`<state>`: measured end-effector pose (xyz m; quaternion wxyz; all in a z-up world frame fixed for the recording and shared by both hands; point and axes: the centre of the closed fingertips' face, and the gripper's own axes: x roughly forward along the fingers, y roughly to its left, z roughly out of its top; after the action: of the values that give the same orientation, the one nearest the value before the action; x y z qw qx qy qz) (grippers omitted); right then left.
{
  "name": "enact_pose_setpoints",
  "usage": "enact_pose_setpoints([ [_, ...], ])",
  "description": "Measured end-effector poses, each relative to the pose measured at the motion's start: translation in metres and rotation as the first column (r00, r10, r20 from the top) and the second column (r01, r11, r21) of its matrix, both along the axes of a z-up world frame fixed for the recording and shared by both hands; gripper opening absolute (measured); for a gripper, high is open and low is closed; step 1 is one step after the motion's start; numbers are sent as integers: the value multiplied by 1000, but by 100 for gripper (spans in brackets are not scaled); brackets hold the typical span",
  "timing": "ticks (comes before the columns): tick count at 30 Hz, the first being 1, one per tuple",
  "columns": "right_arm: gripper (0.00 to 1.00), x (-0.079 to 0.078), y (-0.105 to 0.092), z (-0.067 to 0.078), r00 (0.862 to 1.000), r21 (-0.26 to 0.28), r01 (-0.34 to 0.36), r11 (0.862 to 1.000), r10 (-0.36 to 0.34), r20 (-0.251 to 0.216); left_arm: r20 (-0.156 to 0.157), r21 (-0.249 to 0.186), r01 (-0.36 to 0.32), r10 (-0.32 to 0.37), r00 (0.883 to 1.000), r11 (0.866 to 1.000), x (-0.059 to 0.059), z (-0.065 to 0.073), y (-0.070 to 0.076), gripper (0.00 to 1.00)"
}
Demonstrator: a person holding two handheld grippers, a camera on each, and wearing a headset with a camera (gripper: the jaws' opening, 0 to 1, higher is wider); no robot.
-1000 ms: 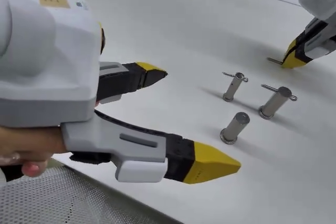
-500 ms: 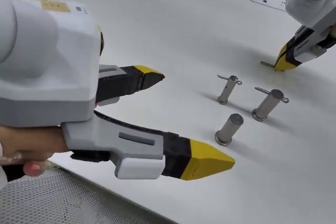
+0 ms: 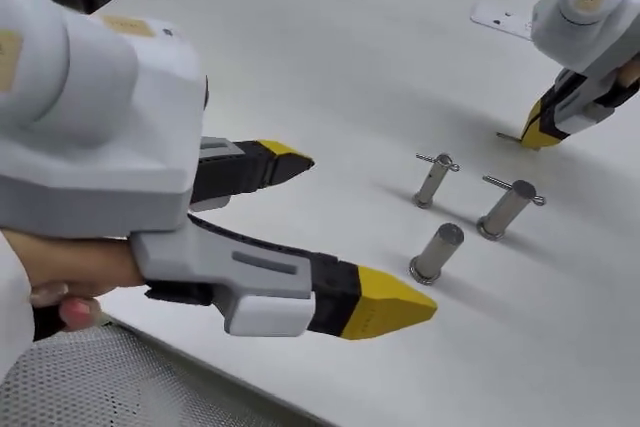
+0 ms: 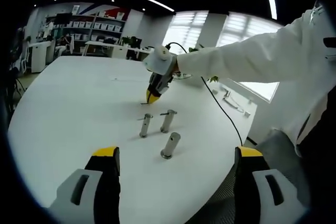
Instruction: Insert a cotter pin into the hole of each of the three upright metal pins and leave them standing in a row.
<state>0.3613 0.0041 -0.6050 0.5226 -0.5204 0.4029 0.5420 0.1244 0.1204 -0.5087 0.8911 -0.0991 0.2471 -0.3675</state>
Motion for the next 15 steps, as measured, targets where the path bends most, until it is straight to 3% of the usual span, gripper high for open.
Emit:
enact_pose_setpoints([
  [7,0,-14,3,31,999,78,2,997,-5,42,2,-15,30,-30,1000,999,3,2,-8,84],
  [15,0,-33,0,53,997,133,-7,991,-4,81,10,-39,41,-41,999,998,13,10,-18,84],
])
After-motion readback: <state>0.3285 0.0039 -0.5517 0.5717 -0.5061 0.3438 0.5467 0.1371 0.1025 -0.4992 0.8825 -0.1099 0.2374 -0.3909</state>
